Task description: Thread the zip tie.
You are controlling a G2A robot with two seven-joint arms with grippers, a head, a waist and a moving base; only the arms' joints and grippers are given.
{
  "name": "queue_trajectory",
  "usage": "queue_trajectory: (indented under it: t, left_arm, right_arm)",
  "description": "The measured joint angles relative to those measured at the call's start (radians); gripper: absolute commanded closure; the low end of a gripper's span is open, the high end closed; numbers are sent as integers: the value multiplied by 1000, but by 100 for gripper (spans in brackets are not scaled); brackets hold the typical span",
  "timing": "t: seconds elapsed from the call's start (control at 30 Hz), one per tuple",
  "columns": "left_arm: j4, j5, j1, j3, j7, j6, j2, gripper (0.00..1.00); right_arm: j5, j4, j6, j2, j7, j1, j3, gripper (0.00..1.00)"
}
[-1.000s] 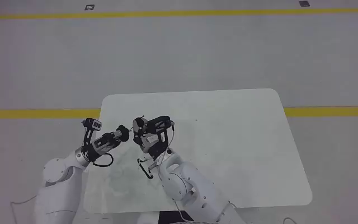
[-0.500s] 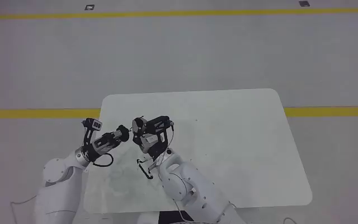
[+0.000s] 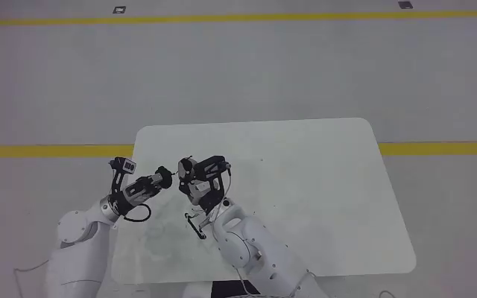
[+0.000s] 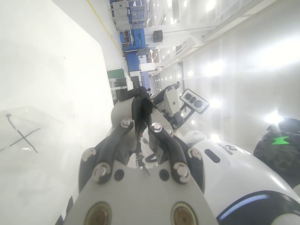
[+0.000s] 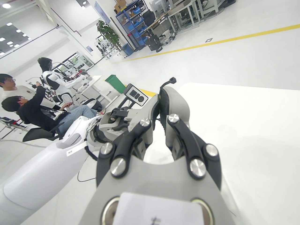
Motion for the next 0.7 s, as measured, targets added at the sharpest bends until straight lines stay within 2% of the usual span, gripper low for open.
queue_trajectory:
  t: [0.7]
  left_arm:
    - [0, 0, 0, 0, 0, 0, 0, 100]
  right_arm:
    - [10, 38, 10, -6, -11, 27, -10, 100]
